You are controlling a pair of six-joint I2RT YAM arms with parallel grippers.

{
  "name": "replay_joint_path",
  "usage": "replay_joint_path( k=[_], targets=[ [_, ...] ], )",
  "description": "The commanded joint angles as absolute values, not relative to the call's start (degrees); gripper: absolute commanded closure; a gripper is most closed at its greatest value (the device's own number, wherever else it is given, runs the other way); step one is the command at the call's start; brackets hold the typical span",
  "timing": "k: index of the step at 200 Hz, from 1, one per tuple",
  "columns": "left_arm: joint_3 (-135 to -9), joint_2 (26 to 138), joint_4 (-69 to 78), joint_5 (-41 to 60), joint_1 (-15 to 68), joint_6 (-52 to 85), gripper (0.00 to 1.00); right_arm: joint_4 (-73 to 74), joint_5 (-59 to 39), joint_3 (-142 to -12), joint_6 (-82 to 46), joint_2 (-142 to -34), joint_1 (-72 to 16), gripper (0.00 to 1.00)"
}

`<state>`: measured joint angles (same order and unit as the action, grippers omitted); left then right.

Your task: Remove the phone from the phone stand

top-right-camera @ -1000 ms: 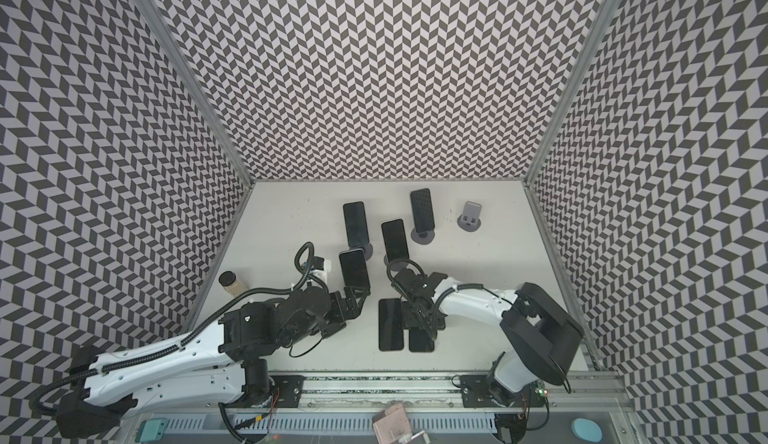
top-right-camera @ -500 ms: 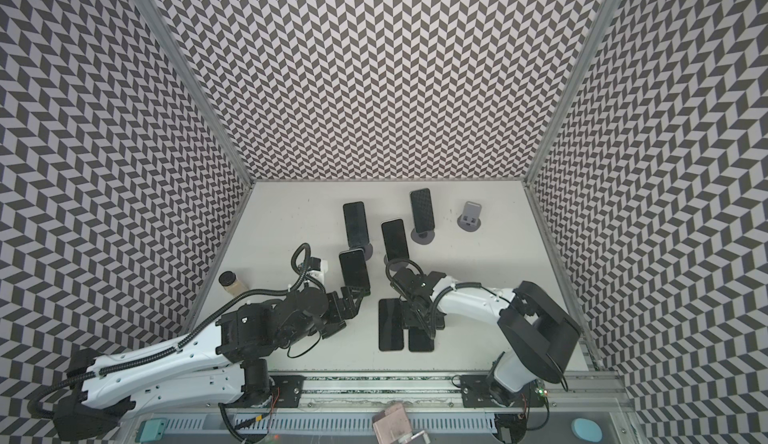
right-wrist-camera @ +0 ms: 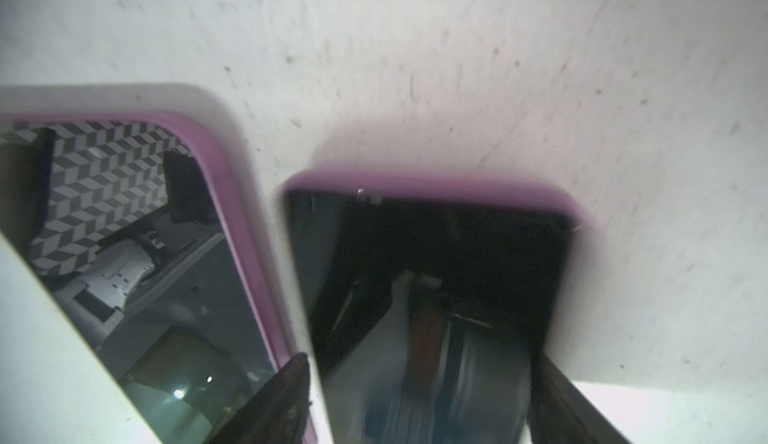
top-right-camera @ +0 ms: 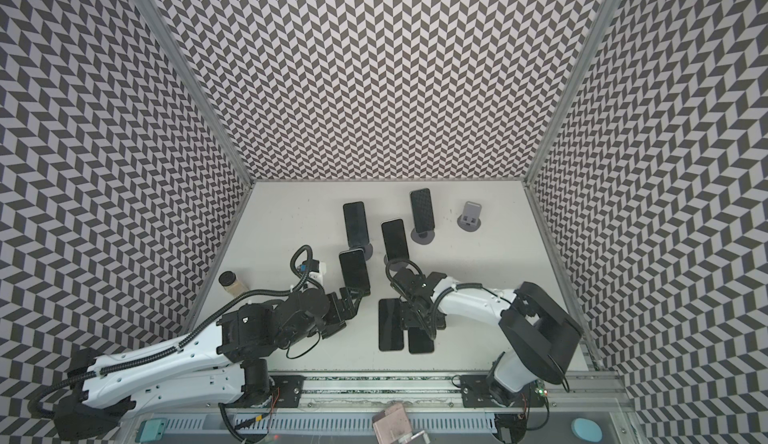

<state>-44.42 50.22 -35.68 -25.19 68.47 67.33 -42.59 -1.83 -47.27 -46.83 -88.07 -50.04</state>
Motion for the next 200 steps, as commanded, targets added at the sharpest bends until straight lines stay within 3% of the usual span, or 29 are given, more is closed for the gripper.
replay_joint_path(
  k=[1,106,200],
  targets=[
    [-44.3,50.0,-38.1,-25.9,68.1,69.3,0.06,-39.0,-2.7,-45.4,-47.0,-87.5,-50.3,0.18],
    [-45.5,49.9,-41.7,-26.1,68.3,71.5,0.07,-36.5,-2.6,-43.1,-48.2,-87.1,-50.2,0.26],
    [-45.7,49.9,-42.4,-26.4,68.2,71.6,0.07,-36.4,-0.7,-43.8,-48.9,-89.7,-49.9,0.26]
  ],
)
